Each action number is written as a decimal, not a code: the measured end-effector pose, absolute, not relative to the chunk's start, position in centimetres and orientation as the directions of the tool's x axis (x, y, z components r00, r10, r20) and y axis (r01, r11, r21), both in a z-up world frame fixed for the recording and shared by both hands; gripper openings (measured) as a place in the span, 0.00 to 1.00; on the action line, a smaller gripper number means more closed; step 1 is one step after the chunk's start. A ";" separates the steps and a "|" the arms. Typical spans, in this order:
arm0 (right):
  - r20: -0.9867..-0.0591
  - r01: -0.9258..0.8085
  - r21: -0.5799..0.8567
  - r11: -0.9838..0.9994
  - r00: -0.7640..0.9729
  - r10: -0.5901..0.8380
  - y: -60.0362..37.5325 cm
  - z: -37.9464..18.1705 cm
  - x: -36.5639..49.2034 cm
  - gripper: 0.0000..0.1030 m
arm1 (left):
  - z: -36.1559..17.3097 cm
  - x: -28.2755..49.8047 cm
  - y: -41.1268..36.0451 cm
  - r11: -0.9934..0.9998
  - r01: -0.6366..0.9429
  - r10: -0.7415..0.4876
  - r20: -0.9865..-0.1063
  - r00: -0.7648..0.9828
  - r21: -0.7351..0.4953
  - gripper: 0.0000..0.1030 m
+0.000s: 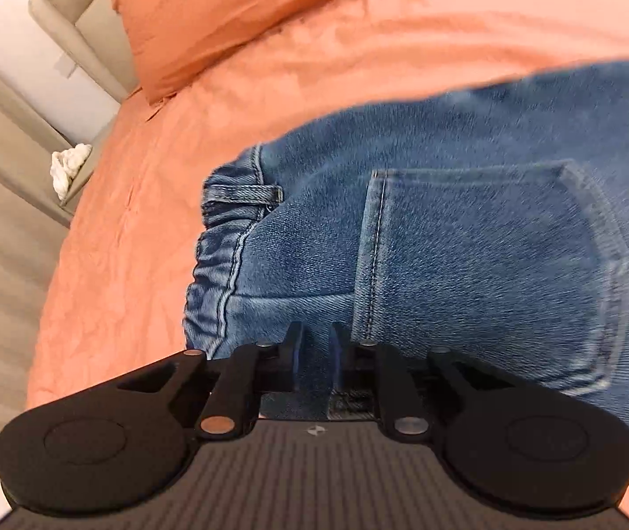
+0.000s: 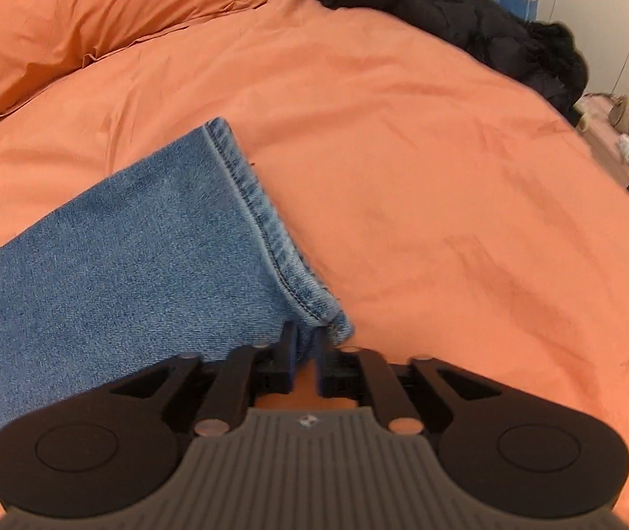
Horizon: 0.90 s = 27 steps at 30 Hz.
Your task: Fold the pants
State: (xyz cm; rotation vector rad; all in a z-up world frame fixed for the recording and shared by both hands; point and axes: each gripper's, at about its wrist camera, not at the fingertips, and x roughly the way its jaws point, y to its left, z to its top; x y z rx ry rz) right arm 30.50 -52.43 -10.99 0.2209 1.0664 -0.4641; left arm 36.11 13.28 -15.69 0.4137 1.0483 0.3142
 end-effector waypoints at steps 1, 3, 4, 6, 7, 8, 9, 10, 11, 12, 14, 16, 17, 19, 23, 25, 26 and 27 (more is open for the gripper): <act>-0.880 0.444 -0.063 0.894 0.398 -0.260 -51.8 -10.5 30.1 0.24 | -15.1 35.4 13.3 0.890 -0.064 0.423 -0.766 0.484 0.451 0.18; -0.882 0.394 -0.066 0.917 0.406 -0.238 -50.6 -9.7 29.6 0.23 | -14.1 34.0 13.2 0.918 -0.041 0.360 -0.785 0.504 0.394 0.21; -0.884 0.369 -0.062 0.927 0.411 -0.223 -49.7 -9.2 29.3 0.24 | -13.7 33.2 12.8 0.927 -0.014 0.329 -0.795 0.509 0.375 0.21; -0.887 0.303 -0.047 0.952 0.425 -0.179 -47.3 -8.4 28.6 0.24 | -13.1 31.4 11.6 0.932 0.060 0.275 -0.805 0.525 0.358 0.21; -0.889 0.266 -0.039 0.963 0.431 -0.155 -45.9 -8.1 28.3 0.24 | -12.9 30.4 10.9 0.933 0.104 0.241 -0.813 0.530 0.344 0.21; -0.891 0.230 -0.026 0.973 0.435 -0.127 -44.3 -7.9 28.0 0.24 | -12.8 29.6 10.2 0.935 0.144 0.205 -0.823 0.529 0.325 0.21; -0.893 0.197 -0.009 0.980 0.440 -0.097 -42.7 -7.7 27.8 0.25 | -12.7 28.7 9.6 0.936 0.188 0.163 -0.838 0.521 0.299 0.21; -0.894 0.157 0.013 0.987 0.444 -0.059 -40.8 -7.5 27.6 0.25 | -12.7 27.8 8.9 0.933 0.231 0.123 -0.850 0.513 0.275 0.21; -0.895 0.117 0.033 0.993 0.446 -0.023 -38.9 -7.4 27.5 0.26 | -12.7 27.1 8.0 0.925 0.275 0.094 -0.858 0.505 0.263 0.21; -0.894 0.069 0.050 0.996 0.447 0.014 -36.8 -7.3 27.2 0.26 | -12.7 26.4 7.3 0.913 0.312 0.075 -0.861 0.503 0.263 0.21; -0.894 -0.045 0.077 0.996 0.440 0.089 -32.1 -7.2 26.7 0.26 | -12.7 25.1 6.2 0.890 0.365 0.059 -0.863 0.502 0.273 0.21; -0.889 -0.176 0.100 0.979 0.426 0.168 -26.9 -7.4 25.8 0.29 | -12.2 24.3 5.9 0.870 0.408 0.040 -0.865 0.500 0.276 0.21; -0.886 -0.240 0.112 0.964 0.415 0.206 -24.3 -7.5 25.3 0.32 | -11.9 24.2 6.2 0.862 0.419 0.041 -0.864 0.501 0.284 0.21; -0.876 -0.356 0.138 0.924 0.391 0.282 -19.2 -8.1 24.3 0.33 | -11.5 24.0 6.3 0.849 0.427 0.057 -0.857 0.513 0.312 0.21; -0.858 -0.545 0.139 0.827 0.350 0.375 -10.1 -9.9 22.8 0.38 | -11.2 24.4 7.9 0.827 0.422 0.103 -0.839 0.534 0.370 0.21; -0.852 -0.610 0.125 0.783 0.338 0.400 -6.5 -11.1 22.3 0.39 | -11.2 24.5 8.9 0.827 0.415 0.116 -0.837 0.534 0.379 0.21; -0.851 -0.639 0.101 0.762 0.342 0.399 -4.9 -11.6 22.1 0.40 | -11.2 24.6 9.5 0.825 0.414 0.123 -0.836 0.534 0.386 0.21; -0.850 -0.666 0.063 0.744 0.354 0.389 -3.4 -12.0 21.7 0.41 | -11.2 24.6 10.0 0.818 0.415 0.134 -0.834 0.535 0.398 0.21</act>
